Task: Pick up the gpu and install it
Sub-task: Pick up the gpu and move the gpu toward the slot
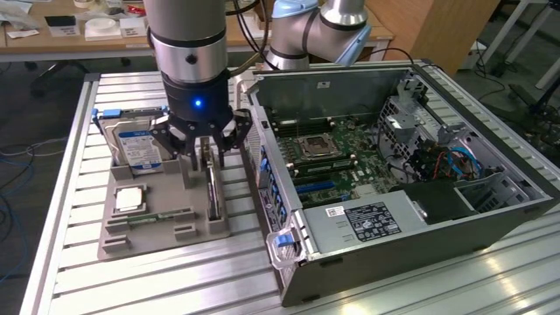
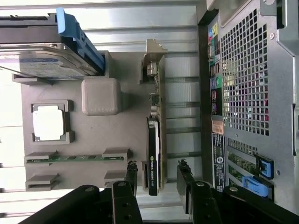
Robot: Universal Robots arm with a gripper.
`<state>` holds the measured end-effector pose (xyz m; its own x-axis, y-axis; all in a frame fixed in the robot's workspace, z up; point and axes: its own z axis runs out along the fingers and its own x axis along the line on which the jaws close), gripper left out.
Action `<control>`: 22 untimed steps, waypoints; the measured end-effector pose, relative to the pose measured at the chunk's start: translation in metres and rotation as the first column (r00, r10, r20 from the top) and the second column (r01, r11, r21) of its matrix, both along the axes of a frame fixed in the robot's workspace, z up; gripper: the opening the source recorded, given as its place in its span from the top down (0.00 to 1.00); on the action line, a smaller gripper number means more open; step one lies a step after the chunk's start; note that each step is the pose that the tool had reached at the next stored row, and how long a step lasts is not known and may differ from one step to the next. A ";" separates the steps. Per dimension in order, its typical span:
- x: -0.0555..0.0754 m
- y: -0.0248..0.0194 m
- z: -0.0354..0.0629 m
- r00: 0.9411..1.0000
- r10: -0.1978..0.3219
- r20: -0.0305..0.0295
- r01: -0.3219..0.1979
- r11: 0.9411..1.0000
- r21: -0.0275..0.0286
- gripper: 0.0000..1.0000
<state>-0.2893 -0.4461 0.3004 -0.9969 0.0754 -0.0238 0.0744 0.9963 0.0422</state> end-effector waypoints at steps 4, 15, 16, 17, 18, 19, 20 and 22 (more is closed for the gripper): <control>0.001 0.0026 -0.0071 1.000 0.000 0.000 0.000 1.000 0.000 0.53; 0.004 0.0074 -0.0272 1.000 0.000 0.000 0.000 1.000 0.000 0.53; 0.004 0.0079 -0.0290 1.000 0.000 0.000 0.000 1.000 0.000 0.53; 0.004 0.0084 -0.0309 1.000 0.000 0.000 0.000 1.000 0.000 0.53; 0.004 0.0089 -0.0326 1.000 0.000 0.000 0.000 1.000 0.000 0.53; 0.004 0.0093 -0.0344 1.000 0.000 0.000 0.000 1.000 0.000 0.53; 0.004 0.0094 -0.0350 1.000 0.000 0.000 0.000 1.000 0.000 0.53; 0.004 0.0094 -0.0350 1.000 0.000 0.000 0.000 1.000 0.000 0.53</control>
